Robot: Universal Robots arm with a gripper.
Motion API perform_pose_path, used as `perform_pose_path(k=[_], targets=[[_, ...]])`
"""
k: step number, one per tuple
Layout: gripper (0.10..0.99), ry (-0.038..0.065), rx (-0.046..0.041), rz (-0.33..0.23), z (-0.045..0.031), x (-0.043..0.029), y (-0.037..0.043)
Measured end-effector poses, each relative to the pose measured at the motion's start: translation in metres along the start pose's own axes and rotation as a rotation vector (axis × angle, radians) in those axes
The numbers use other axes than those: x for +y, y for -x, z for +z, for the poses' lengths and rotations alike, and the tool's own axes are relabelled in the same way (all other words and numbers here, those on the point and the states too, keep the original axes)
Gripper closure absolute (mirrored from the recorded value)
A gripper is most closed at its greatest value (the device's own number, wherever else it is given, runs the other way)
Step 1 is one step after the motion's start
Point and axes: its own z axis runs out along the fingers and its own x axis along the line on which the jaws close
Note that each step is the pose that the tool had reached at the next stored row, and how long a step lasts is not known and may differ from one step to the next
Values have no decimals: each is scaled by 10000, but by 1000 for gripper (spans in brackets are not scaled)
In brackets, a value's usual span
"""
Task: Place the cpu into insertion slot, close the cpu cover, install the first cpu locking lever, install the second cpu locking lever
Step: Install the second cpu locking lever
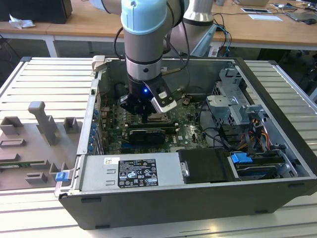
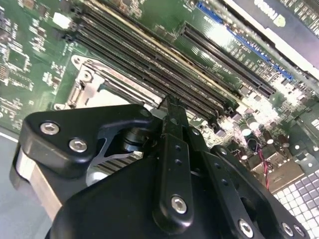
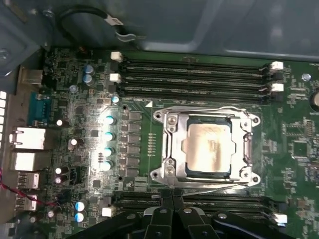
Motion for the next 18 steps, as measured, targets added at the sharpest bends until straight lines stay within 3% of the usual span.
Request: perform_pose_path(k=[5, 8, 12, 18], targets=[[980, 167, 6, -126, 87, -17, -30], [980, 494, 4, -255, 124, -28, -54], [980, 755, -4, -391, 165, -31, -66], [980, 773, 12, -437, 168, -32, -120]])
